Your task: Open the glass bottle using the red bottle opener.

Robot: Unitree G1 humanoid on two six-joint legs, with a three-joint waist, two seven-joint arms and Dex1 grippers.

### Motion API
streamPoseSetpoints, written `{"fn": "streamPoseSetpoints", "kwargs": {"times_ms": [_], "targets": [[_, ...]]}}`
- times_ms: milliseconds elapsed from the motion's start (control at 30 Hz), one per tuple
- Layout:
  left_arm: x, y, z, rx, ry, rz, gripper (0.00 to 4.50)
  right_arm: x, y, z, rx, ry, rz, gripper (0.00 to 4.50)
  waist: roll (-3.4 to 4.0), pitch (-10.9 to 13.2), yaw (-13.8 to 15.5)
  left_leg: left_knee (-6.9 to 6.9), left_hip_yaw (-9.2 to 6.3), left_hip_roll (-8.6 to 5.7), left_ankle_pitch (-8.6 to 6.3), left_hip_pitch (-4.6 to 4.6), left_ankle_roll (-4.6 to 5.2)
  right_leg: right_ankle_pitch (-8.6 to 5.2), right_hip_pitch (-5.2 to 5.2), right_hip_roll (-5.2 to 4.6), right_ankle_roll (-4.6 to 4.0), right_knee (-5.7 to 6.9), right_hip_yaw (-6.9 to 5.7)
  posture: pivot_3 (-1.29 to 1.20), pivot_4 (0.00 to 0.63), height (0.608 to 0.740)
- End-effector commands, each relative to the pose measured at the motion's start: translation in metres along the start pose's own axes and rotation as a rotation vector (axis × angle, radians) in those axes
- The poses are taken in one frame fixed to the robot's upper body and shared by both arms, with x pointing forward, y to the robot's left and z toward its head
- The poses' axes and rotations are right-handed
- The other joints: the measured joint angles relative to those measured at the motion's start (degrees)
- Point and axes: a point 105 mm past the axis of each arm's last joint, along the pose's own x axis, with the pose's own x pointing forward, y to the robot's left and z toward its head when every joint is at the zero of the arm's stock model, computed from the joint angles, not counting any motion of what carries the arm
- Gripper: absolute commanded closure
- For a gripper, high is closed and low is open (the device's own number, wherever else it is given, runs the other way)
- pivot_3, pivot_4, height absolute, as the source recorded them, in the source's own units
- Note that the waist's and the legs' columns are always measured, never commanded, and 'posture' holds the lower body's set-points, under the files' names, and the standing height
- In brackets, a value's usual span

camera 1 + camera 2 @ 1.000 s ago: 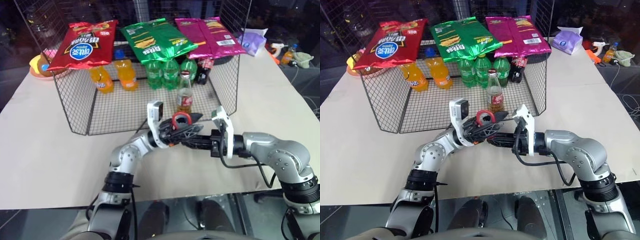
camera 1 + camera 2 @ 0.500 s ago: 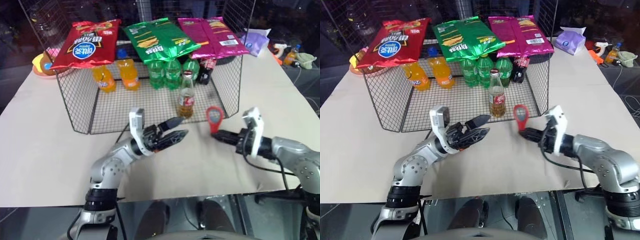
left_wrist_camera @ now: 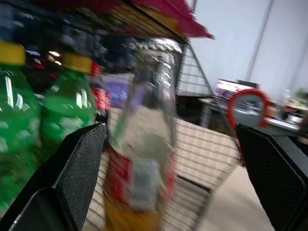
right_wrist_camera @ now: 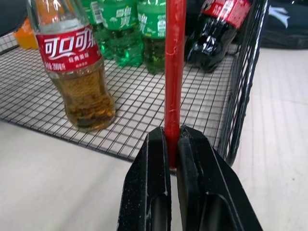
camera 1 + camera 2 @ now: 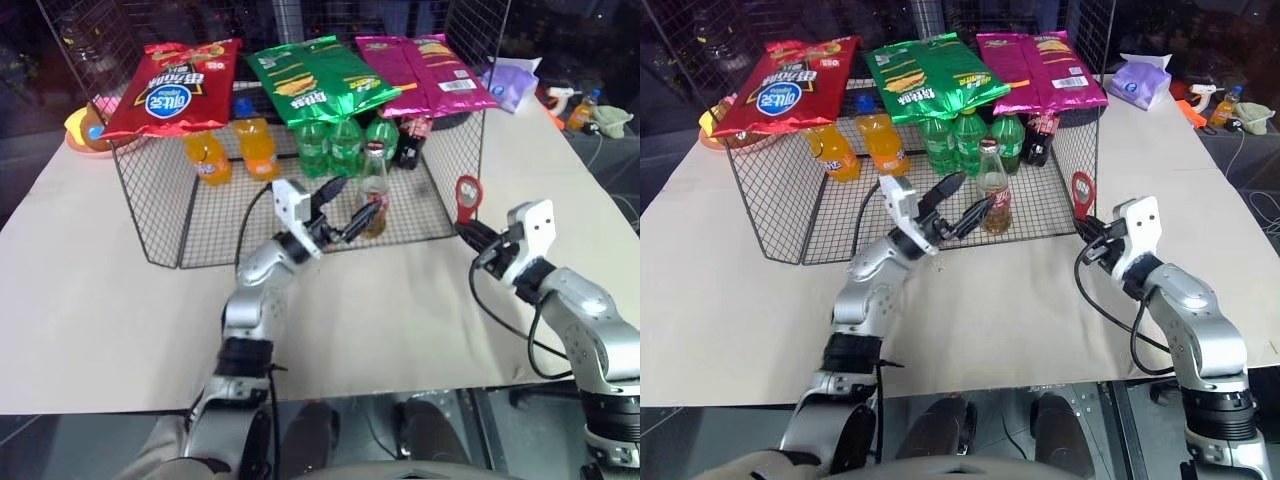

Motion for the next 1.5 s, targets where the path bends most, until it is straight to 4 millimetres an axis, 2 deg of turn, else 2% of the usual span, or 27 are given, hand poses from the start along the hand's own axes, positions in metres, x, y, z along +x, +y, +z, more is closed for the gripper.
{"fn": "streamPoseSetpoints", "kwargs": {"times_ms": [33, 300, 633, 667, 767, 833, 1033, 1233, 1367, 1500], "targets": [[0.011, -0.001, 0.000, 0.097, -0.012, 0.010, 0.07, 0.000, -0.002, 0.014, -0.029, -0.059, -0.016, 4.50, 0.00, 0.0, -0.1, -0.01, 0.00, -0.01, 0.00, 0.00, 0.00, 0.00, 0.00, 0.01, 0.00, 0.00, 0.00, 0.00, 0.150, 0.740], [0.031, 0.004, -0.025, 0.171, 0.070, 0.017, 0.07, 0.000, 0.001, 0.015, -0.033, -0.069, -0.024, 4.50, 0.00, 0.0, -0.3, 0.00, 0.00, -0.15, 0.00, 0.01, 0.00, 0.00, 0.00, 0.02, 0.00, 0.02, -0.01, 0.00, 0.150, 0.740], [0.044, 0.009, -0.030, 0.201, 0.064, 0.038, 0.07, -0.003, 0.001, 0.013, -0.041, -0.069, -0.039, 4.50, 0.00, 0.0, -0.3, 0.00, -0.03, -0.21, 0.00, 0.00, 0.00, 0.00, 0.00, 0.01, 0.01, 0.03, -0.03, 0.00, 0.150, 0.740], [0.044, 0.009, -0.030, 0.200, 0.061, 0.034, 0.57, -0.002, 0.001, 0.013, -0.041, -0.070, -0.040, 4.50, 0.00, 0.0, -0.3, 0.00, -0.03, -0.21, 0.00, 0.00, 0.00, 0.00, -0.01, 0.01, 0.01, 0.03, -0.02, 0.00, 0.150, 0.740], [0.043, 0.007, -0.031, 0.194, 0.059, 0.023, 1.65, -0.002, 0.002, 0.012, -0.040, -0.070, -0.039, 4.50, 0.00, 0.0, -0.3, 0.00, -0.03, -0.21, 0.00, 0.01, 0.01, 0.00, -0.01, 0.01, 0.01, 0.04, -0.02, 0.00, 0.150, 0.740], [0.041, 0.007, -0.031, 0.195, 0.061, 0.023, 1.81, -0.001, 0.002, 0.012, -0.039, -0.070, -0.037, 4.50, 0.00, 0.0, -0.3, 0.00, -0.03, -0.21, 0.00, 0.01, 0.01, 0.00, -0.01, 0.01, 0.01, 0.04, -0.02, 0.00, 0.150, 0.740], [0.039, 0.011, -0.025, 0.199, 0.046, 0.034, 1.82, 0.001, 0.004, 0.010, -0.041, -0.068, -0.028, 4.50, 0.00, 0.0, -0.4, 0.00, -0.03, -0.21, 0.00, 0.01, 0.01, 0.00, -0.01, 0.01, 0.01, 0.04, -0.02, 0.00, 0.150, 0.740], [0.030, -0.001, 0.000, 0.199, -0.008, -0.022, 1.82, 0.000, 0.004, 0.010, -0.040, -0.070, -0.025, 4.50, 0.01, 0.0, -0.7, -0.02, -0.01, -0.12, 0.00, -0.02, 0.00, 0.00, -0.08, 0.02, 0.01, 0.06, 0.01, 0.00, 0.150, 0.740], [0.007, -0.014, 0.012, 0.208, 0.015, -0.035, 1.82, 0.001, 0.002, 0.010, -0.038, -0.071, -0.024, 4.50, 0.01, 0.0, -0.6, -0.02, -0.01, 0.00, 0.01, -0.02, 0.00, 0.00, -0.08, 0.02, 0.01, 0.07, 0.03, 0.00, 0.150, 0.740], [-0.016, -0.028, 0.015, 0.221, 0.072, -0.031, 1.82, 0.003, 0.003, 0.007, -0.035, -0.064, -0.013, 4.50, 0.02, 0.0, -0.5, -0.01, 0.01, 0.03, 0.00, -0.02, 0.00, 0.00, -0.07, 0.01, 0.00, 0.06, 0.07, 0.00, 0.150, 0.740]]}}
